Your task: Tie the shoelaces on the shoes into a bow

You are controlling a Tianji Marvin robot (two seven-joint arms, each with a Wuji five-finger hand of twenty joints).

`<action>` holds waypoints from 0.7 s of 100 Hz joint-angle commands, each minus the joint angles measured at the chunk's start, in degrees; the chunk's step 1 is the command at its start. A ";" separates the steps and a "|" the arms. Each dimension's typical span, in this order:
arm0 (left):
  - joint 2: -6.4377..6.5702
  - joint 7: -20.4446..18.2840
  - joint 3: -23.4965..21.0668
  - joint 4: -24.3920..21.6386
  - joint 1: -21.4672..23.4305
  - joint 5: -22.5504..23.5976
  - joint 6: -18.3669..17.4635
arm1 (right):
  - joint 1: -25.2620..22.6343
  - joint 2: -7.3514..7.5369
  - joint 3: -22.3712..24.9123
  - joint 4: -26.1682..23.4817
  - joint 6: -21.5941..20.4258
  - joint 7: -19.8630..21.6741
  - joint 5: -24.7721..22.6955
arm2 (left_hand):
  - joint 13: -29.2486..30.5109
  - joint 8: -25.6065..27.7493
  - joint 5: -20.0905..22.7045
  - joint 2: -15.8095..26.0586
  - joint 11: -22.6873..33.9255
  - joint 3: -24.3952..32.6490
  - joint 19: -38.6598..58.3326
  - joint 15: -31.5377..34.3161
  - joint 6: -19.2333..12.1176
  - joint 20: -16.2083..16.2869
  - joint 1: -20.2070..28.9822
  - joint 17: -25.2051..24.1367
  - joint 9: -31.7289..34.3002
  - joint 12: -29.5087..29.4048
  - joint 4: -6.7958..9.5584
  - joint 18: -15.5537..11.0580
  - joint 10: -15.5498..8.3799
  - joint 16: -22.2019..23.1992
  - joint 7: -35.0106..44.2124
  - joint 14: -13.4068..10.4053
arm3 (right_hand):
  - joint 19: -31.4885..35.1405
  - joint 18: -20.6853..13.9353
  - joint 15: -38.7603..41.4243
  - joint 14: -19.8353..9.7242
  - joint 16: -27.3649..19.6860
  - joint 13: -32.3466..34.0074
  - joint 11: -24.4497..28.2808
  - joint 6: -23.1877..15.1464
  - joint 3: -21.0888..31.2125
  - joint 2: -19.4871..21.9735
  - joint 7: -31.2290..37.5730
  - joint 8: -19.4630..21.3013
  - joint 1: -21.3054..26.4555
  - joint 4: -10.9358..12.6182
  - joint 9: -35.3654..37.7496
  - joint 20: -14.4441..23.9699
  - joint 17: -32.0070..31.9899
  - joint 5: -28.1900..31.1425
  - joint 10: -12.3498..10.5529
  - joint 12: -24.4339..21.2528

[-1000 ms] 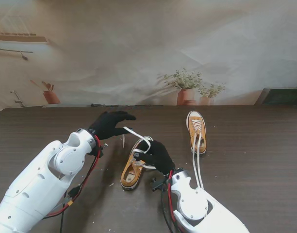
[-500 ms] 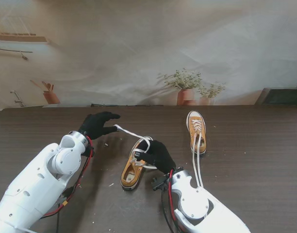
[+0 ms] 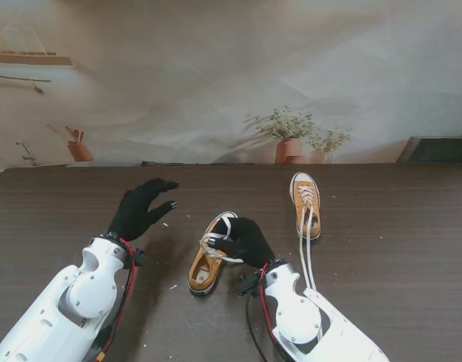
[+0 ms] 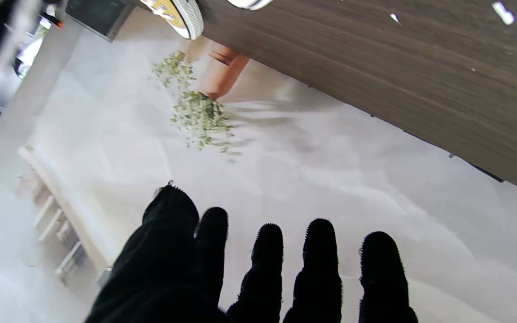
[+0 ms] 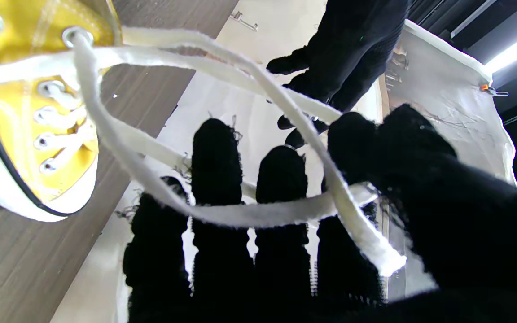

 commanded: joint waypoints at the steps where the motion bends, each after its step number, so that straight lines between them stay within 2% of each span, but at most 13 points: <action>1: -0.10 1.26 0.84 -0.72 2.58 2.14 0.42 | -0.07 0.29 -0.05 -1.01 1.06 0.43 0.33 | -0.32 1.43 1.64 -1.40 0.44 -1.11 -0.19 0.49 -4.46 -0.49 2.00 0.08 0.88 -1.00 -0.26 -3.10 -0.61 0.88 1.43 -0.67 | 1.77 -2.04 1.11 -0.53 0.74 0.25 0.59 -3.25 -0.06 1.15 0.58 1.74 1.26 1.14 0.52 0.72 -0.32 1.16 -0.60 0.02; 13: -0.01 0.01 0.29 -2.16 6.23 -0.72 -5.82 | 0.07 0.33 -0.26 -1.59 3.05 -0.36 -1.61 | -1.12 2.71 3.01 -5.06 0.22 -0.48 -1.59 -0.30 -6.54 -1.26 1.06 -0.45 0.78 -1.12 -0.25 -3.82 -1.09 0.34 4.05 -1.35 | 1.71 -2.03 1.04 -0.54 0.71 0.21 0.59 -3.27 -0.23 1.32 0.51 1.79 1.32 1.18 0.46 0.73 -0.36 1.09 -0.48 -0.06; 15: 0.01 -0.37 0.23 -2.42 6.80 -1.30 -6.60 | 0.07 0.36 -0.26 -1.73 3.38 -0.42 -1.91 | -1.37 3.23 2.85 -7.01 0.04 5.86 -2.14 -0.56 -6.54 -1.22 -1.89 -0.58 0.59 -1.17 -1.11 -3.89 -1.21 0.12 4.67 -1.41 | 1.68 -2.02 1.03 -0.55 0.71 0.22 0.58 -3.35 -0.26 1.42 0.49 1.80 1.31 1.19 0.44 0.72 -0.36 1.05 -0.48 -0.08; 24: 0.19 -1.63 -0.11 -3.59 9.17 -2.34 -9.12 | -0.09 0.62 -0.22 -2.62 4.70 -0.26 -2.97 | -1.87 3.28 2.50 -9.49 -0.31 8.51 -2.97 -1.05 -6.46 -1.52 -2.54 -1.00 0.08 -1.30 -1.34 -4.30 -1.43 -0.09 4.62 -1.66 | 1.56 -1.97 0.98 -0.55 0.69 0.19 0.56 -3.41 -0.40 1.53 0.47 1.85 1.39 1.22 0.35 0.69 -0.39 1.02 -0.48 -0.14; 25: 0.21 -1.64 -0.14 -3.65 9.37 -2.30 -9.43 | -0.11 0.66 -0.21 -2.71 4.83 -0.23 -3.13 | -1.86 3.27 2.56 -10.58 -0.34 12.45 -3.08 -1.12 -6.52 -1.51 -4.46 -0.96 0.18 -1.29 -1.80 -4.32 -1.50 -0.04 4.58 -1.67 | 1.54 -1.96 0.97 -0.55 0.68 0.19 0.56 -3.41 -0.45 1.55 0.47 1.85 1.35 1.20 0.35 0.68 -0.38 1.02 -0.51 -0.15; 27: 0.26 -1.73 -0.24 -3.77 9.73 -2.21 -10.04 | -0.14 0.74 -0.19 -2.89 5.06 -0.16 -3.44 | -1.84 3.23 2.47 -11.57 -0.44 15.50 -3.18 -1.20 -6.73 -1.51 -5.75 -0.93 0.12 -1.31 -2.14 -4.33 -1.61 -0.01 4.49 -1.72 | 1.51 -1.95 0.94 -0.57 0.67 0.17 0.57 -3.47 -0.50 1.63 0.43 1.87 1.35 1.21 0.34 0.67 -0.38 0.93 -0.61 -0.16; 40: 0.81 -4.04 -0.91 -4.63 11.58 -2.42 -12.82 | -0.13 0.98 -0.21 -3.38 5.64 0.06 -4.45 | -2.72 2.47 1.26 -13.76 -1.11 18.54 -4.87 -2.31 -7.04 -2.24 -5.16 -1.33 -0.94 -1.64 -2.12 -4.89 -2.14 -0.52 3.07 -2.38 | 1.47 -1.92 0.87 -0.60 0.63 0.17 0.59 -3.69 -0.66 1.71 0.40 1.96 1.44 1.26 0.37 0.67 -0.36 0.82 -0.45 -0.23; 70: -0.08 2.13 2.49 -2.72 10.07 0.42 -11.34 | 0.32 1.12 -1.15 -3.20 5.49 0.61 -5.13 | -1.27 0.53 -0.59 -14.65 0.25 21.18 -3.30 -0.56 -8.72 -0.65 -5.31 -0.22 0.54 -0.91 -2.37 -4.77 -2.37 0.61 1.26 -2.04 | 1.46 -1.92 0.72 -0.74 0.57 0.21 0.58 -3.69 -0.67 1.66 0.38 2.05 1.40 1.33 0.42 0.69 -0.36 0.78 -0.62 -0.33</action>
